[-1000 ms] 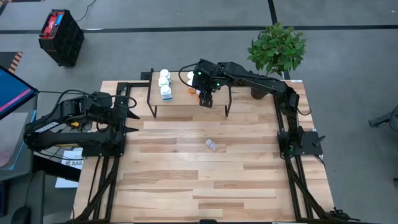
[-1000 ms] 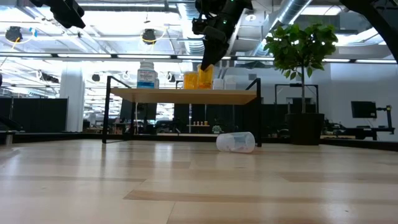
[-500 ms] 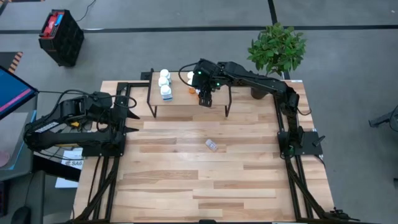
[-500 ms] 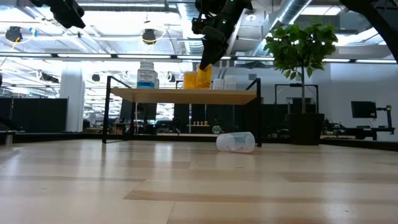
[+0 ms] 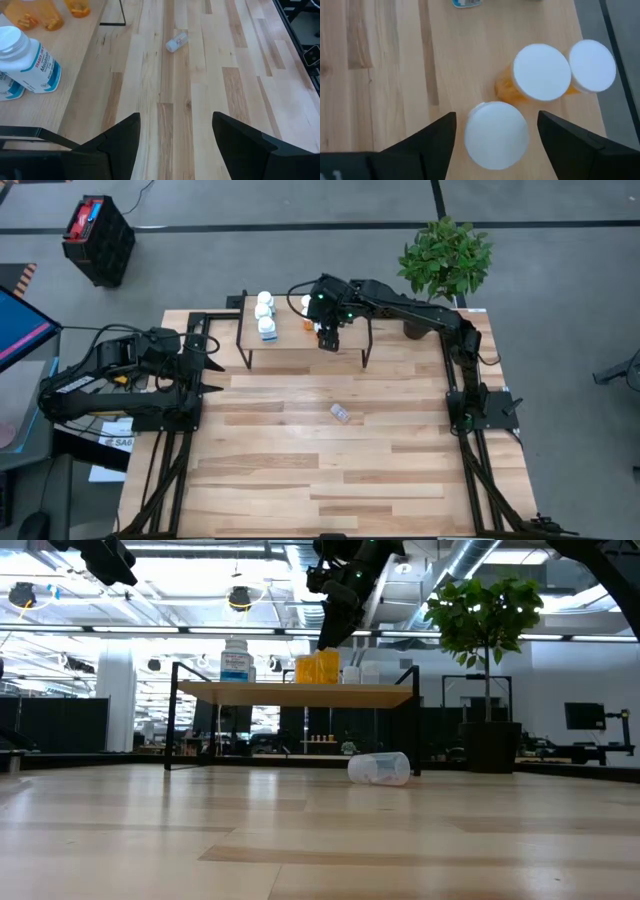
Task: Pick and place medicine bottles onto shelf by color
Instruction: Put the orange pill bottle on the shelf aligned with the other orange pill bottles, then adjust the pill bottles on the shelf
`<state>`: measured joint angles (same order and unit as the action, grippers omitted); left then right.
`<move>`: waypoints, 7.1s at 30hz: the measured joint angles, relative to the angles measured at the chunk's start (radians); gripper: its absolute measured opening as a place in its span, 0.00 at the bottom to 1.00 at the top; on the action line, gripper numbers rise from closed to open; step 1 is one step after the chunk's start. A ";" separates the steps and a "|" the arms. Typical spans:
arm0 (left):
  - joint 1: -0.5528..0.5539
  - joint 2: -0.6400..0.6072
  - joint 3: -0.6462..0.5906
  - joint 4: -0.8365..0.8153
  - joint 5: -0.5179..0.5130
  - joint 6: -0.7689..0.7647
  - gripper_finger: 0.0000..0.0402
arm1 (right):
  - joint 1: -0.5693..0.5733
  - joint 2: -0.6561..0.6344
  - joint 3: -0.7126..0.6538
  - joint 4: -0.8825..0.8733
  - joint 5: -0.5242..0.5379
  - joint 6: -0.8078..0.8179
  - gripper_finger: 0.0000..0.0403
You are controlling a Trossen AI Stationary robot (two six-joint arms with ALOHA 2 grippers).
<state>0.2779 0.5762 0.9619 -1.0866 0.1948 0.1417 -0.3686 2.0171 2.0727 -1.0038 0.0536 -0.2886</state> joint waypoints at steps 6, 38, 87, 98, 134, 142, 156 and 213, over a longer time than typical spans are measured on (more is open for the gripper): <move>0.000 0.000 0.000 0.000 0.000 0.000 0.58 | 0.011 0.000 0.000 0.003 0.000 -0.005 0.75; 0.000 0.000 0.000 0.001 0.000 0.000 0.58 | 0.012 0.000 0.034 -0.196 0.120 0.073 0.35; 0.000 0.000 0.000 0.001 0.003 0.019 0.58 | 0.071 0.098 0.016 0.011 0.124 -0.042 0.21; 0.000 0.000 0.000 0.001 0.004 0.013 0.58 | 0.069 0.083 0.044 -0.117 0.129 -0.026 0.21; 0.000 0.000 0.000 0.001 0.000 0.049 0.58 | -0.207 0.000 0.051 -0.409 0.131 0.074 0.10; 0.000 0.000 0.000 0.002 0.000 0.048 0.58 | -0.185 0.000 0.031 -0.364 0.128 0.055 0.04; 0.000 0.000 0.000 0.002 0.000 0.031 0.58 | -0.134 -0.001 0.032 -0.345 0.075 0.044 0.03; 0.000 0.000 0.000 0.001 0.000 0.032 0.58 | -0.102 0.064 0.037 -0.263 0.084 0.071 0.03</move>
<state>0.2781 0.5762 0.9615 -1.0855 0.1953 0.1738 -0.4702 2.0815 2.1101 -1.2673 0.1379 -0.2176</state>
